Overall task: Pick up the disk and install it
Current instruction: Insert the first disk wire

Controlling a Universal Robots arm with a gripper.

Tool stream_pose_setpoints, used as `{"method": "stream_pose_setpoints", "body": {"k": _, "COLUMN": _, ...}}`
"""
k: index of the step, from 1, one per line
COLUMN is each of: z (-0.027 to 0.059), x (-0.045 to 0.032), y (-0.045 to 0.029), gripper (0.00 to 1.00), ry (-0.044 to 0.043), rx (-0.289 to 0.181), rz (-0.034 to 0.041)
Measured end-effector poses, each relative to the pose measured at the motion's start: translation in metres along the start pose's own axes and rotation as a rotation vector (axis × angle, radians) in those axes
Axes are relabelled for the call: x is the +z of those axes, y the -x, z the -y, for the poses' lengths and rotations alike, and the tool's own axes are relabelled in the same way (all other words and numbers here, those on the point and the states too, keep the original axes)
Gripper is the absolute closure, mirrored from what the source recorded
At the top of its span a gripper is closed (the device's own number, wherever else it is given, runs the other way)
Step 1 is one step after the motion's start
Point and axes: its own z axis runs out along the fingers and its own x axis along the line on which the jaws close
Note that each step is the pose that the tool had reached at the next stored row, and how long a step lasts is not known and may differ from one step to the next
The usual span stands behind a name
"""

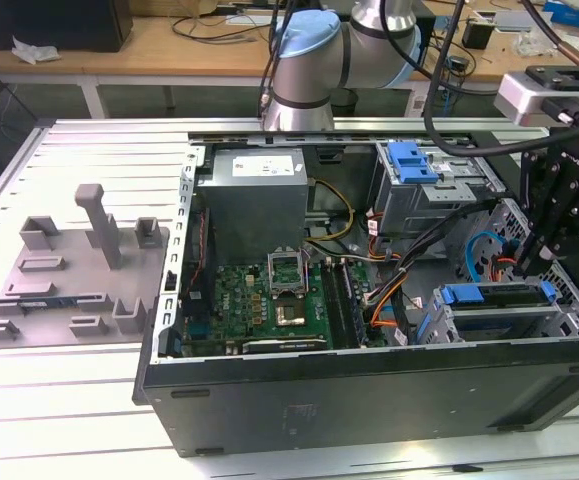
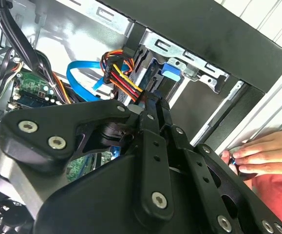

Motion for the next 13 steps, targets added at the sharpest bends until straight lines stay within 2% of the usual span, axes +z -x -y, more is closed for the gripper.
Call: {"method": "stream_pose_setpoints", "body": {"k": 13, "z": 0.0001, "x": 0.0030, "y": -0.0006, "gripper": 0.83, "ry": 0.0004, "rx": 0.003, "rz": 0.0002}}
